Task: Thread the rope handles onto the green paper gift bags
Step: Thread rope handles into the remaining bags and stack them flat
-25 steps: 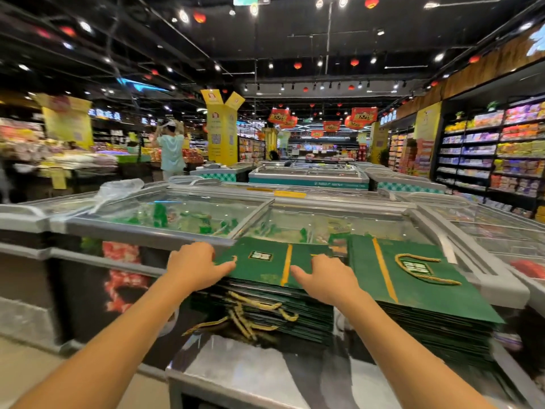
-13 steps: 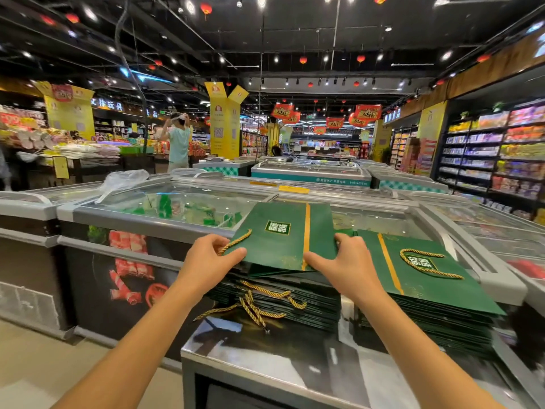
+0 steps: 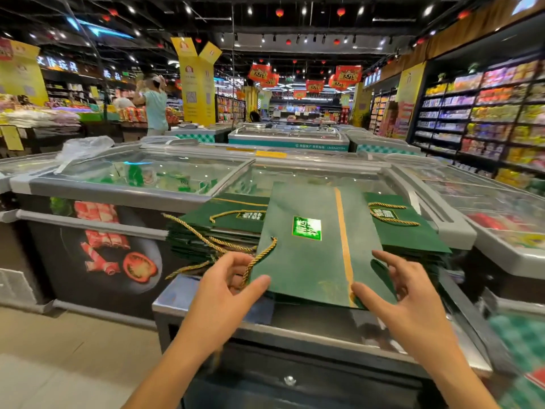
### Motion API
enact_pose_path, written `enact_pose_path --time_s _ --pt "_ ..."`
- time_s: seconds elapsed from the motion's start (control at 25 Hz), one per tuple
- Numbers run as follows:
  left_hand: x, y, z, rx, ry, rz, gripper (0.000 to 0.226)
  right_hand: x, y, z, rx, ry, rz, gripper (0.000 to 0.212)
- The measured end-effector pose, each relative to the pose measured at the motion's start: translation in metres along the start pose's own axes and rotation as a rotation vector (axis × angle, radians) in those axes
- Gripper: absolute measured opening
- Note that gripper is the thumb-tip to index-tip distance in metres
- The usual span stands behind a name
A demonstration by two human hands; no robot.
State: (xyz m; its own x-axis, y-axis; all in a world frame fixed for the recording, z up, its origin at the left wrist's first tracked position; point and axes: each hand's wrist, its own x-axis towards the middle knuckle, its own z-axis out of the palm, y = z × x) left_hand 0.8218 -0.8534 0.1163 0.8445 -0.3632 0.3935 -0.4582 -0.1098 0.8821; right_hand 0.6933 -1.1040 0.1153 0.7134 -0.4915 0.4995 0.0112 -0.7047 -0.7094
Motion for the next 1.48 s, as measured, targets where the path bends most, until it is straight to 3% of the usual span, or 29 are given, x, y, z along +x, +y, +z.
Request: enact_pose_path --time_s 0.2,0.4,0.6,0.84,1.08,1.28,1.48 --pt "0.0 -0.024 0.008 0.089 -0.068 -0.038 0.032 -0.008 0.032 0.005 0.11 -0.067 0.091 0.066" --pt "-0.002 -0.037 -0.003 0.079 -0.131 -0.017 0.043 -0.007 0.04 0.008 0.05 -0.02 0.088 0.066" --pt "-0.002 -0.048 -0.02 0.113 -0.052 0.026 0.032 -0.009 0.039 0.01 0.0 0.003 0.086 0.065" --pt "0.008 -0.036 0.0 0.283 -0.151 -0.024 0.02 -0.009 0.036 0.01 -0.035 0.006 0.099 0.067" --pt "0.045 -0.034 0.021 -0.01 -0.274 -0.239 0.015 -0.011 0.036 0.01 -0.069 0.044 0.075 0.065" --pt "0.044 -0.039 0.019 -0.064 -0.262 -0.215 0.011 -0.021 0.026 0.03 -0.319 0.166 -0.255 0.053" --pt "0.041 -0.04 0.02 -0.043 -0.252 -0.162 0.011 -0.014 -0.002 0.077 -0.335 -0.223 -0.635 0.047"
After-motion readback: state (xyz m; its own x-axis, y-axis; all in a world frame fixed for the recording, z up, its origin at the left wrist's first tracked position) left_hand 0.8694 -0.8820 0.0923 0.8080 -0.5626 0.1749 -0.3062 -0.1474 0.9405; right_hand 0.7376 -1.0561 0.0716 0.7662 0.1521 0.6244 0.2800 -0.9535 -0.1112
